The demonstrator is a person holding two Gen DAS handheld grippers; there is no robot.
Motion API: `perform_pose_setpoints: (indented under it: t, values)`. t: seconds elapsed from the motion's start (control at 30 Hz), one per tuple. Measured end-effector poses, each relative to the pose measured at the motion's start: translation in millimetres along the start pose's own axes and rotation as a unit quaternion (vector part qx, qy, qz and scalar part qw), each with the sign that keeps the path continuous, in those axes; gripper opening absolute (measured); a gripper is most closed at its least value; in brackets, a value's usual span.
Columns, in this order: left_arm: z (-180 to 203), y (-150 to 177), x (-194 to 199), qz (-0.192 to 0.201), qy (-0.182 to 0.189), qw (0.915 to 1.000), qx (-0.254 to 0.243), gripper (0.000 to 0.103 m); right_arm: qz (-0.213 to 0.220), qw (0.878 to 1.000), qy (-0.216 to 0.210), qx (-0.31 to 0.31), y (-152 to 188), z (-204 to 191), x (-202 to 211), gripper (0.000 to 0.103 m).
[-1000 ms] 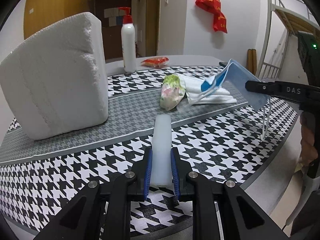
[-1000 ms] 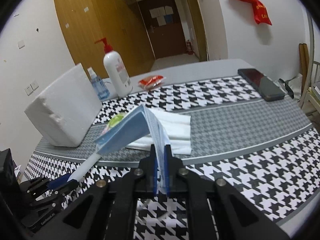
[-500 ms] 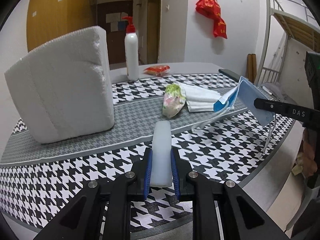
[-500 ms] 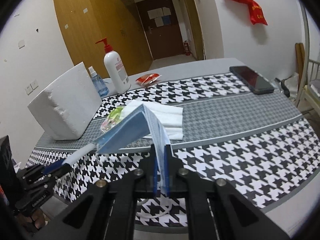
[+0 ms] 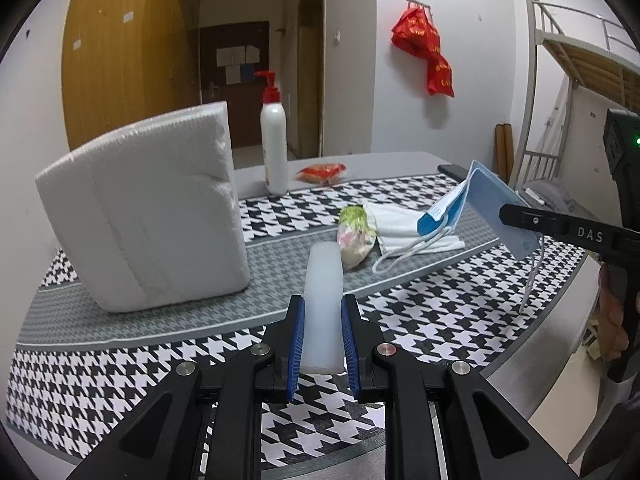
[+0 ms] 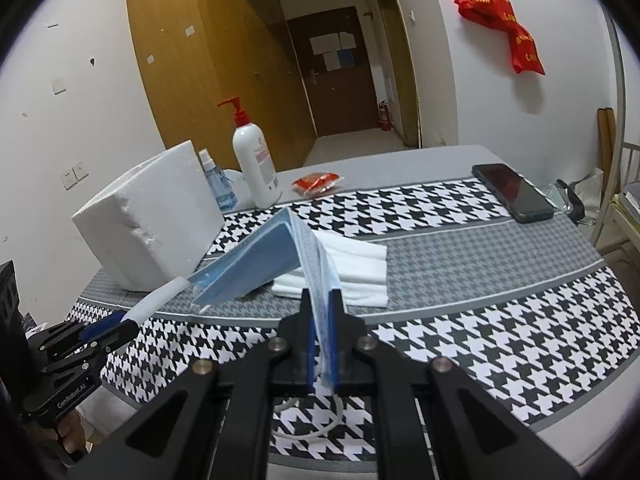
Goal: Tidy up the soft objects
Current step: 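Lift the white stick with the left gripper while the right gripper carries the blue mask toward the box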
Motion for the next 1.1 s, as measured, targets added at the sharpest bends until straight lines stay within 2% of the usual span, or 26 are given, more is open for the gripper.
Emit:
perform_pose_setpoints:
  t: [0.5,0.6,0.93,1.1]
  values:
    - [-9.8,-30.8,25.0,0.043,-0.003,0.9991,0.002,0.020,0.036,0.999,-0.008,0.012,-22.0,-20.0,22.6,0.009]
    - [-10.1,-35.8,24.5,0.040,0.006,0.9992,0.004,0.020,0.038,0.999,-0.007,0.017,-25.5,-23.7,23.1,0.009]
    - [-12.4,-53.0,29.9,0.058,-0.012,0.9982,-0.009,0.020,0.047,0.999,-0.011,0.017,-36.0,-31.1,27.8,0.009]
    - [-10.7,-62.2,33.9,0.064,0.002,0.9978,-0.013,0.020,0.056,0.998,-0.006,0.021,-42.7,-34.4,32.3,0.009]
Point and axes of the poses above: each gripper's, at about its wrist camera, not at the fingertips, and x roughly against the way its jaws point, z to its right, y to its underside, the point moved 8 cm from there along -x, roughly the way its jaws point, and after that the axes turned 11 degrees about -z, right-handed, at the moved point
